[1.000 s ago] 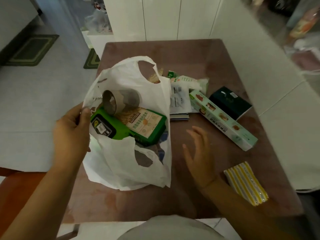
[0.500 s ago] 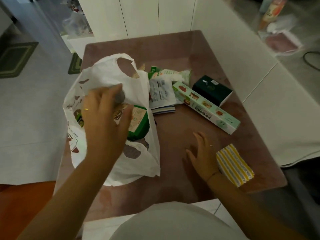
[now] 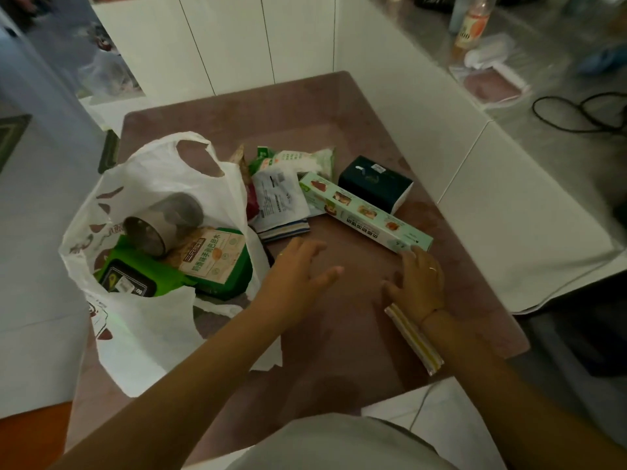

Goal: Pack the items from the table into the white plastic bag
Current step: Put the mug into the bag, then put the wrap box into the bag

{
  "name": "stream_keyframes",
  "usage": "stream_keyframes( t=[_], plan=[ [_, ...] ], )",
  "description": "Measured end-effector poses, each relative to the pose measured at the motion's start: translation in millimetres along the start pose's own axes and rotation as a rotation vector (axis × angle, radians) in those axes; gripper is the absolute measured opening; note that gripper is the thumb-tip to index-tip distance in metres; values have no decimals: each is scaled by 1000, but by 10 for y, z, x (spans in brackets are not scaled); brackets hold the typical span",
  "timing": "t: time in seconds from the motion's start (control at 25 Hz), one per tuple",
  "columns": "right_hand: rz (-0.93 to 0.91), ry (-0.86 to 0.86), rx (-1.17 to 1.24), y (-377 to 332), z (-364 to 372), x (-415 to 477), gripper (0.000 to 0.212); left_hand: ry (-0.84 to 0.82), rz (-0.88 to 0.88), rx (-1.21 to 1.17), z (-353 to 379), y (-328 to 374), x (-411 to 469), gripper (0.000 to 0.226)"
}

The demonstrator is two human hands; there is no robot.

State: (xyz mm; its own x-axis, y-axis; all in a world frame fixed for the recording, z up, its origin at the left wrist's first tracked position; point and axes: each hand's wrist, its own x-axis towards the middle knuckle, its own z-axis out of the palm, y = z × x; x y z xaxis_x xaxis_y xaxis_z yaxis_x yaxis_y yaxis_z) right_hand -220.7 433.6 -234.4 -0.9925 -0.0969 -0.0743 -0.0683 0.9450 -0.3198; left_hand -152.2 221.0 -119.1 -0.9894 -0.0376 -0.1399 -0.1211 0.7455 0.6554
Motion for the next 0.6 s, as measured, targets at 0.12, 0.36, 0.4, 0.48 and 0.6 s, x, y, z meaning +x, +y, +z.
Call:
stream_keyframes(
  t=[0.12, 0.36, 0.4, 0.48, 0.6],
  plan=[
    [-32, 31, -20, 48, -49, 412, 78, -102, -60, 23, 261, 6, 225, 62],
    [29, -62, -39, -50, 16, 1015, 69, -144, -195, -4, 582, 46, 625, 66],
    [15, -60, -43, -75, 33, 1046, 66, -135, -207, -7, 586, 29, 642, 65],
    [-26, -25, -27, -134, 79, 1056, 55, -115, -241, -6, 553, -39, 656, 64],
    [-74, -21, 10, -272, 120, 1013, 48, -67, -273, -11, 451, -140, 637, 64]
  ],
)
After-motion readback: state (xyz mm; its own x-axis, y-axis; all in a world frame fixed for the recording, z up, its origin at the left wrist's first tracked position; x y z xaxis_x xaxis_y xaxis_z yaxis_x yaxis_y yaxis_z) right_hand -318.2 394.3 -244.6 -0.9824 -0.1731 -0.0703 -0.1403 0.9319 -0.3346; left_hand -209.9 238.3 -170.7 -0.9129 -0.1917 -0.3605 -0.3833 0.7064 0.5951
